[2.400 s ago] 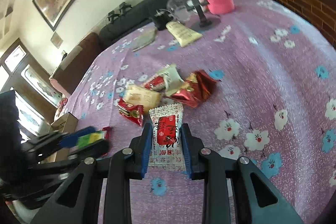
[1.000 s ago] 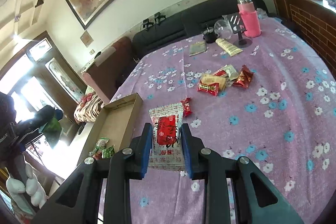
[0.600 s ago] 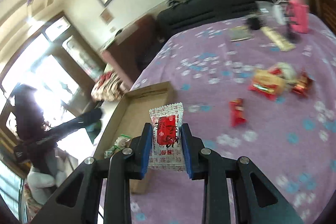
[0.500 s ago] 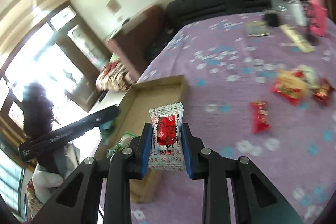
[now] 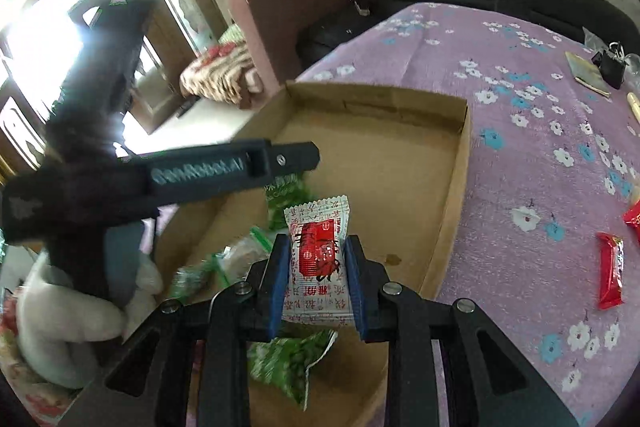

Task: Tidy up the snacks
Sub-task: 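Open both tools to drop the snacks into the box, then move both open tools back to the remaining snacks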

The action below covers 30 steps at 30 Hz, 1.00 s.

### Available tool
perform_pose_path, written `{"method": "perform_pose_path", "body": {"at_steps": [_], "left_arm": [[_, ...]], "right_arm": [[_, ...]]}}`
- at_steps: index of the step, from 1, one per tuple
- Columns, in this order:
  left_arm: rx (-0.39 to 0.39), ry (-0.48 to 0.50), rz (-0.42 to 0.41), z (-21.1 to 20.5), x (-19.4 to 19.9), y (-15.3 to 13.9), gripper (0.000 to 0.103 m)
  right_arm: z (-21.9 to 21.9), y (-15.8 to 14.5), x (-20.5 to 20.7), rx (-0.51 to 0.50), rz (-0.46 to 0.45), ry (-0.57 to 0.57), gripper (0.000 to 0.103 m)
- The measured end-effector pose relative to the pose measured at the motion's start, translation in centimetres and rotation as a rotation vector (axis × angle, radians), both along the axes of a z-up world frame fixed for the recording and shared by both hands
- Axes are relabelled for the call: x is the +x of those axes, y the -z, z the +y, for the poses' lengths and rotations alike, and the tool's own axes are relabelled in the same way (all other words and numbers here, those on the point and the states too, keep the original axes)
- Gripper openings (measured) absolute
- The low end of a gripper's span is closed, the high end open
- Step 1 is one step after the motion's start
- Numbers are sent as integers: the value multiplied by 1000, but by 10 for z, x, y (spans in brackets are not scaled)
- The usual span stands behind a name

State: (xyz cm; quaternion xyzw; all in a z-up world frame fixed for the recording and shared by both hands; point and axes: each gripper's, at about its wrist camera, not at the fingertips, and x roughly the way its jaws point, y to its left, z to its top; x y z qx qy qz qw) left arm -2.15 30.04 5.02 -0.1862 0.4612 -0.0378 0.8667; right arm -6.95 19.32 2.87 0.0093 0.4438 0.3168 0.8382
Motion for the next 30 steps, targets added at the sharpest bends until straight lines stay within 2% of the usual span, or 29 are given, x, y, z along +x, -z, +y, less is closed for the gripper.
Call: {"method": "perform_pose_path", "body": {"at_steps": [6,12,16,19,22,25,30], "left_arm": [[-3,6,-65,-6,-15,-22,44],[-23,22,-243,-30,-65,-82,63],[-89,131,-367,-68,-104,-131,66],[-162,214,-420,-90,-127,-160,66],[-230,297,-463,-110,-148,-191,66],[-235,377,-511,-134,-167,-227,66],[-193,474,-568,-160,-198,-279,66]], "right_arm": [[1,-4,-2,-6,-30,10,29],[-46,-39,-27,94,-72,68,30],[-103,-64,-51,176,-94,130,30],[-155,-82,-65,240,-92,197,30],[-213,-105,-85,278,-130,286,31],[-264,-136,-113,305,-203,368,33],[-336,-200,-161,310,-327,481,33]]}}
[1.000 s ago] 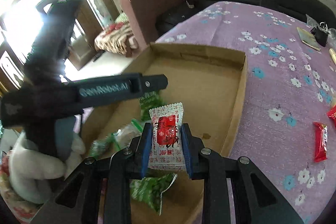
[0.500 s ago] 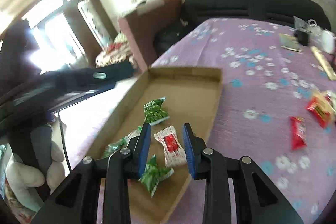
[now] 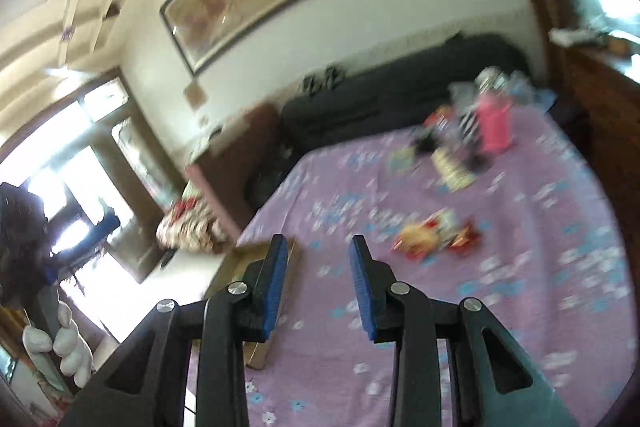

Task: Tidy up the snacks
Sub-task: 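Move both open tools back to the remaining snacks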

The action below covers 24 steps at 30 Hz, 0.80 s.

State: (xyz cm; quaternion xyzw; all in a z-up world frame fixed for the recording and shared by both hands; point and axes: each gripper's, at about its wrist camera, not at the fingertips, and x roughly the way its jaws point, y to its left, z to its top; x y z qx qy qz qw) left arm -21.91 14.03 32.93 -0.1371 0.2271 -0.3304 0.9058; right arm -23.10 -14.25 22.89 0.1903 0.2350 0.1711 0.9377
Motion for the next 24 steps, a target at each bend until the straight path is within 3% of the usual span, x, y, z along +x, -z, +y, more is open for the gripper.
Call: {"method": "perform_pose_path", "body": {"at_steps": [6,9,12,15,20,24], "left_arm": [[135,-26,-122,-19,-12,-74,73],[118,-20,-108,-18,5,-97,76],[95,-51,-90,-14,26,-97,79],[80,-52,-21,-12,45,-62,80],[106,-38,53,-18,56,-1,80],[101,-54,79,-20,65,50,82]], "right_arm": [[-64,-95,-58,-135,-123,189,33],[-92,-143,-71,-190,-125,296,33],[-105,-165,-76,-247,-120,359,38],[-112,-152,-72,-217,-107,367,48],[-87,-96,-41,-254,-28,319,48],[-67,-52,-29,-218,0,267,50]]}}
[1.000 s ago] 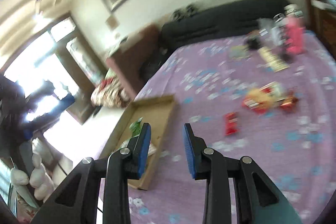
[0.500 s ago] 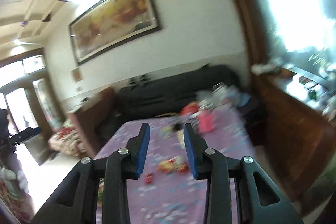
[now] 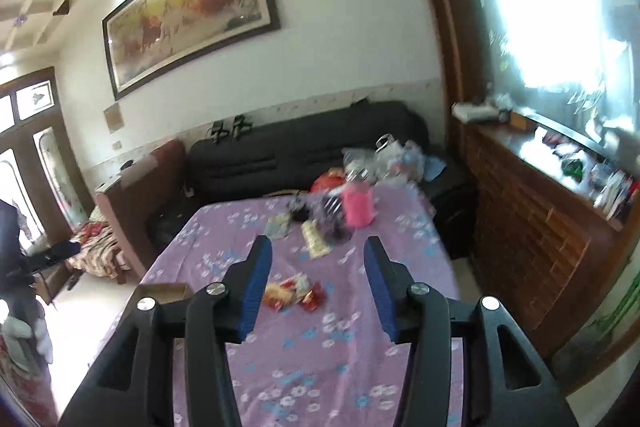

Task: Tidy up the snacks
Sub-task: 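Move both open tools back to the remaining snacks, then grasp red candy bar with left tool while right grasps red black-label bar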

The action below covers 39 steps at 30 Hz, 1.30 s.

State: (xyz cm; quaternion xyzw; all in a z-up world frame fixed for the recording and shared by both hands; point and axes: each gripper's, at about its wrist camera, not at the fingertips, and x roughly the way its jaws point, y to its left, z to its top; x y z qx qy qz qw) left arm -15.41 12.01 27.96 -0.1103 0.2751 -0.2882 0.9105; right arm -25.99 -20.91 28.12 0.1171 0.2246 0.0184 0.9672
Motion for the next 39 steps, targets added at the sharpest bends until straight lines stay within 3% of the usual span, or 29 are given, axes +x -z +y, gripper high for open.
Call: {"method": "perform_pose_path", "body": {"at_steps": [3,4,5,7,11,12,14,19,27,33,36,37,38,39], "left_arm": [[19,-31,26,-2,10,24,82],[42,-45,21,-4,14,33,85],[65,-66,14,-4,16,42,88],[76,-82,30,-7,24,62,91],[34,-85,163,-3,53,108,91],[32,-90,180,-2,59,113,91],[23,-105,226,1,70,132,91],[54,-125,314,4,91,172,88],[81,-100,374,-6,107,198,86],[101,-96,379,-9,111,205,86],[149,-113,361,-12,113,204,86],[149,-114,366,-12,114,205,86],[145,-114,370,-13,116,206,86],[145,-112,377,-15,117,207,86]], "right_arm": [[18,21,17,-68,0,-5,69],[26,29,28,-102,-2,2,83],[32,36,37,-124,-1,1,89],[42,56,63,-156,33,-29,89],[50,110,105,-112,145,-63,88],[51,125,118,-84,180,-82,86],[55,153,143,-8,250,-139,68],[88,206,189,49,357,-244,59],[120,236,252,-53,378,-325,57],[155,272,275,-180,447,-418,56],[163,279,274,-232,440,-410,44],[163,279,276,-229,452,-406,23],[160,280,276,-193,472,-403,16],[157,280,275,-178,467,-397,16]]}}
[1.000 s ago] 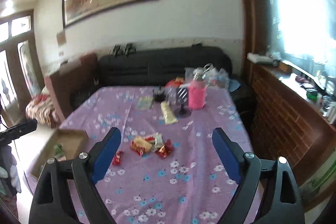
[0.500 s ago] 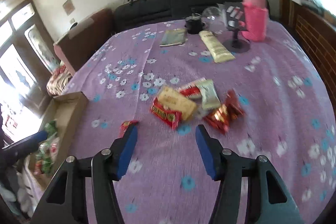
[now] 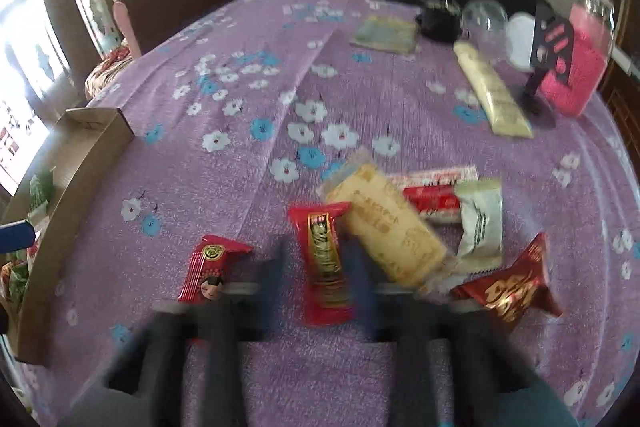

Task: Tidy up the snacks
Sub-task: 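Grasp red candy bar with left tool while right grasps red black-label bar, then carry both red bars over the cardboard box and open both tools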

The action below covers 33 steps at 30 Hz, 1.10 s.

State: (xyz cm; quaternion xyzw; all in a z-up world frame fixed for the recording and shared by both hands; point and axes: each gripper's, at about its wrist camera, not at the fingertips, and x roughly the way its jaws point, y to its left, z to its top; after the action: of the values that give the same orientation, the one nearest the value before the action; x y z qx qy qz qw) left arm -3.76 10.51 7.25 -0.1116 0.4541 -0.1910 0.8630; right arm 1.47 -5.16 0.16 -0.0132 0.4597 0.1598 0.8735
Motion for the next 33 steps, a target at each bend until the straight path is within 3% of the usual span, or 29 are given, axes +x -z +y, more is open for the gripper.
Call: {"method": "perform_pose_path", "body": {"at_steps": [3,7,9,11,14,21,22,23,25,33], "left_arm": [[32,18,6,-11,2,4,86],[73,52,39,-35,12,15,86],[94,75,58,-49,19,23,76],[138,97,79,-64,29,33,59],[192,84,79,-78,44,43,57],[277,80,48,-99,62,52,57],[294,93,59,-103,63,57,52],[307,102,66,-106,63,60,37],[332,111,40,-108,59,59,21],[269,102,-9,-98,33,37,20]], "right_arm": [[-13,-6,-15,51,-6,42,16],[-48,-17,-43,193,-22,134,16],[-66,-15,-57,269,-31,184,16],[-78,-9,-66,313,-45,224,16],[-92,0,-69,378,-48,250,16],[-89,-2,-69,402,-61,223,16],[-88,-2,-69,404,-63,217,16],[-87,-2,-70,401,-65,215,16],[-86,-2,-71,400,-65,213,16],[-89,-3,-72,392,-87,234,16]]}}
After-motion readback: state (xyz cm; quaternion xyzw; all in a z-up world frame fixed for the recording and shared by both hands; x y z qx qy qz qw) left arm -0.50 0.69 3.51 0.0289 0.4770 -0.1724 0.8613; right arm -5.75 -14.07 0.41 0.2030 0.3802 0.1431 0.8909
